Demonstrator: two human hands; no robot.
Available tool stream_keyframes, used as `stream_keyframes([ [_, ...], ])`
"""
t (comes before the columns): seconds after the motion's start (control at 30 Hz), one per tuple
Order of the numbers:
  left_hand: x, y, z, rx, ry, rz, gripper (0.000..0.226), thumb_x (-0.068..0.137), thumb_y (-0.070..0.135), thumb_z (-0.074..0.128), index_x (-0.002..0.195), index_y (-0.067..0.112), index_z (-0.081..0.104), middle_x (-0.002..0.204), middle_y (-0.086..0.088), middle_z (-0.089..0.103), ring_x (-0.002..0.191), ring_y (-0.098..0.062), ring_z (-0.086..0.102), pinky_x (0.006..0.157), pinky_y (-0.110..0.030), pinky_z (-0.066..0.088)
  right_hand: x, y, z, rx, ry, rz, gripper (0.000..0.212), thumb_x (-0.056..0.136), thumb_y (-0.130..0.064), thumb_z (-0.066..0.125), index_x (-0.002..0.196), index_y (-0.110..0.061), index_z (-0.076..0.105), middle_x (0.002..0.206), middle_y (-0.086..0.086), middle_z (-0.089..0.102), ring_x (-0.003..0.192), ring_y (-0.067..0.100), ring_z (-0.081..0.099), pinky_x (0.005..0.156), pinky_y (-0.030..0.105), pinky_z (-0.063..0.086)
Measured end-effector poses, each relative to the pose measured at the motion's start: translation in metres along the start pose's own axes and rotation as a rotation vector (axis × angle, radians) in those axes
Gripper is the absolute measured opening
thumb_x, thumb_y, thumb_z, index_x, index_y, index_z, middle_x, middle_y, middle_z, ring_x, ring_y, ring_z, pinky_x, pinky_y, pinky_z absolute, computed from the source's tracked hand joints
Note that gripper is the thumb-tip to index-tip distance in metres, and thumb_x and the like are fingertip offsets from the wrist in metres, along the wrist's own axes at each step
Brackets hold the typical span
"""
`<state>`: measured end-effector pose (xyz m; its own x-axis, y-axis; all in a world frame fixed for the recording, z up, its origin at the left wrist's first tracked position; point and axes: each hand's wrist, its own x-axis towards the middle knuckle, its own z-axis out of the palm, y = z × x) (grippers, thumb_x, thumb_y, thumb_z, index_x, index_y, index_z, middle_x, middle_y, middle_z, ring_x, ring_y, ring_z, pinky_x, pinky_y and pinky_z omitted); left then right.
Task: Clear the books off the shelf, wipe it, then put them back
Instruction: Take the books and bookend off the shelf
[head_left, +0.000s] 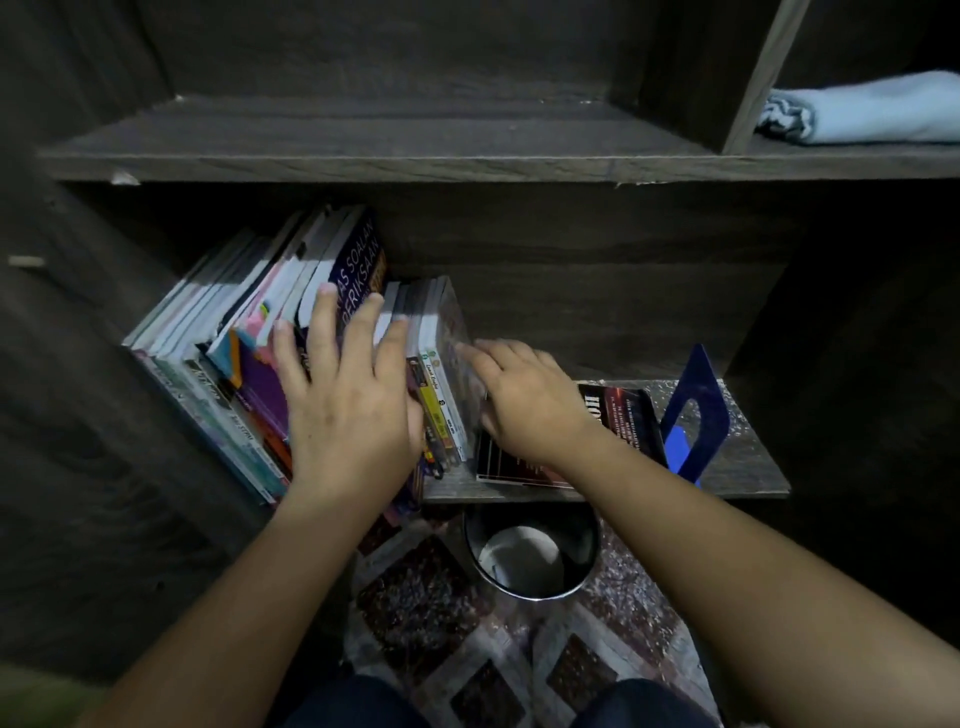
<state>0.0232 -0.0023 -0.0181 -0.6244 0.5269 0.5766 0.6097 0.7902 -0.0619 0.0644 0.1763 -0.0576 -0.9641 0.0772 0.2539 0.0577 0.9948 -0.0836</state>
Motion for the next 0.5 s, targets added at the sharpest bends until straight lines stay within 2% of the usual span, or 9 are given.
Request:
stream_keyframes([
  [0.13,0.003,-0.012,0.006,0.225,-0.158,0.035,0.074,0.07,0.029,0.07,0.135,0.002,0.049,0.142,-0.015,0.046,0.142,-0.038,0.015,0.112,-0.058,0.006,0.021,-0.019,-0.003,0.022,-0.047,-0.035,0.078,0.089,-0.011,0.056,0.154,-0.022,0.013,0.16,0.002,0.018,0.145,0.021,0.018,0.115,0.042,0.023],
  [0.23,0.002,-0.017,0.008,0.379,-0.22,0.051,0.074,0.075,0.041,0.062,0.138,0.007,0.046,0.141,-0.009,0.045,0.143,-0.037,0.007,0.113,-0.057,-0.001,0.023,-0.022,-0.001,0.012,-0.107,-0.017,0.08,0.09,-0.003,0.05,0.154,-0.029,0.009,0.162,0.0,0.009,0.147,0.02,0.011,0.116,0.042,0.019],
  [0.4,0.002,-0.019,0.008,0.432,-0.233,0.064,0.075,0.079,0.048,0.054,0.143,0.011,0.042,0.143,-0.005,0.041,0.142,-0.038,0.0,0.111,-0.057,-0.008,0.024,-0.01,-0.004,-0.092,-0.039,-0.035,0.071,0.09,-0.003,0.052,0.15,-0.025,0.021,0.162,0.0,0.005,0.148,0.022,0.009,0.117,0.042,0.019],
  [0.5,0.003,-0.019,0.008,0.385,-0.247,0.064,0.075,0.078,0.047,0.054,0.143,0.013,0.041,0.143,-0.004,0.041,0.142,-0.037,-0.002,0.111,-0.057,-0.008,0.023,0.0,-0.008,-0.172,-0.01,-0.071,0.057,0.091,0.001,0.049,0.144,-0.015,0.032,0.161,0.006,0.014,0.147,0.024,0.016,0.115,0.038,0.022],
])
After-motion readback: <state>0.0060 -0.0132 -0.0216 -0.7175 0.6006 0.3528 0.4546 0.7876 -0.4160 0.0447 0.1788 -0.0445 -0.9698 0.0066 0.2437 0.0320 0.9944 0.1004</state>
